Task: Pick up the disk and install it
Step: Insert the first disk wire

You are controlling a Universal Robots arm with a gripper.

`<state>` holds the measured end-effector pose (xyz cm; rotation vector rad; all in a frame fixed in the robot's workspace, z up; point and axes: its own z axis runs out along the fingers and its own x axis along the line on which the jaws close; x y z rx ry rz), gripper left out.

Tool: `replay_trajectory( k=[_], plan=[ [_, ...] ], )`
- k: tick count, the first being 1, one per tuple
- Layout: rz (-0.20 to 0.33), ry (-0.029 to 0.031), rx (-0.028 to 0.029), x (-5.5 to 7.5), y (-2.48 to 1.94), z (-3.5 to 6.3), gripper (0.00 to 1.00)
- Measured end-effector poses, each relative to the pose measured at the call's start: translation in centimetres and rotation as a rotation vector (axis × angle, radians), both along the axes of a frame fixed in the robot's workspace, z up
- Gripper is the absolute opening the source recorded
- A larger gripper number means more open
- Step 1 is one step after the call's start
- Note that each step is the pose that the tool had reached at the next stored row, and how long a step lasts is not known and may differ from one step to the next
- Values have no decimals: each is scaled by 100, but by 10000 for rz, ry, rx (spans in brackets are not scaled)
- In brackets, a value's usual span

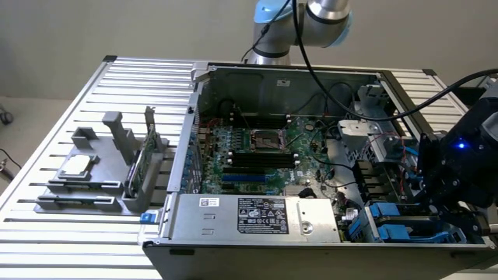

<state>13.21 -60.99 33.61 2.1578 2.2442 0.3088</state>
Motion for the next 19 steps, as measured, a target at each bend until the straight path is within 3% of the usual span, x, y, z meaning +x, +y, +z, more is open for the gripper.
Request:
replay_trajectory(
  k=[19],
  plan=[
    [-196,-84,-25,-19,15,-5,17]
  ],
)
